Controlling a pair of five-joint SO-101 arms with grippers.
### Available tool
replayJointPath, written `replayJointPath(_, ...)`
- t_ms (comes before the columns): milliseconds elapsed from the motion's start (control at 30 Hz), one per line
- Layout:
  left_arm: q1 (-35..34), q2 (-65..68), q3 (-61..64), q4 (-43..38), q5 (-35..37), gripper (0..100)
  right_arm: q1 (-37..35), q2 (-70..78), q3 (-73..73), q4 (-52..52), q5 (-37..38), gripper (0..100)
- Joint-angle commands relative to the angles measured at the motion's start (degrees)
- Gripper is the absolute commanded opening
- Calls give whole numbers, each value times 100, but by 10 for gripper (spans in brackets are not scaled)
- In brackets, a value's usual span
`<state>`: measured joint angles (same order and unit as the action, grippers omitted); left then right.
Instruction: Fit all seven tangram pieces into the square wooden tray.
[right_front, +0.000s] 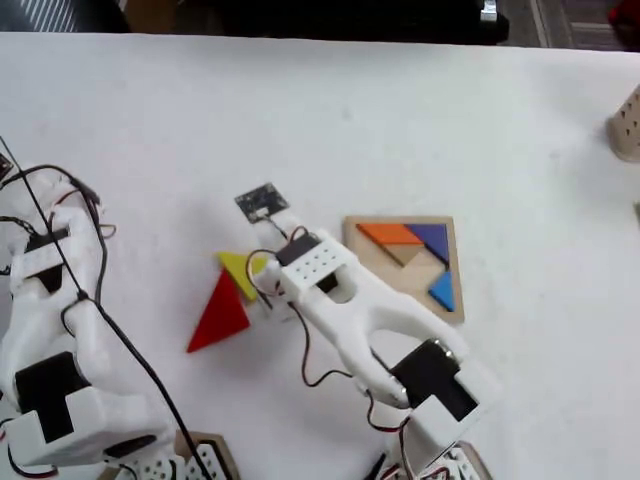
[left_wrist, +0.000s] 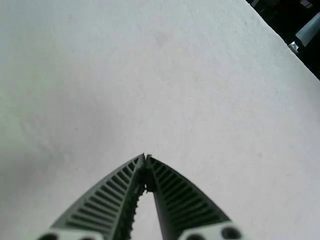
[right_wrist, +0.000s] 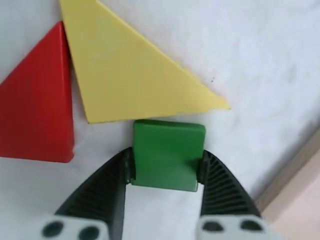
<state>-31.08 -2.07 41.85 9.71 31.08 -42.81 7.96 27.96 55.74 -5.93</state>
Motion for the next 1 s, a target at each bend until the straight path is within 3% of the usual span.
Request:
replayJointPath(0,66,-277,-44,-158,97,24,-75,-136,-281,426,114,25)
replayJointPath(200,66,-277,-44,-167,97,24,523,-1174,-510,1490,624,17)
replayJointPath(333,66,-277,-44,-167,97,24,1464,-1921,-457,1842,659,20)
replayJointPath(633,66,-277,-44,-167,97,24,3231,-2167,677,567,2110,22)
replayJointPath(767,75,-277,-44,-158,97,24,3442,-2158,835,365,2541,31)
replayJointPath(967,75,-277,-35,-141,97,24,3574,-2158,993,356,2629,183)
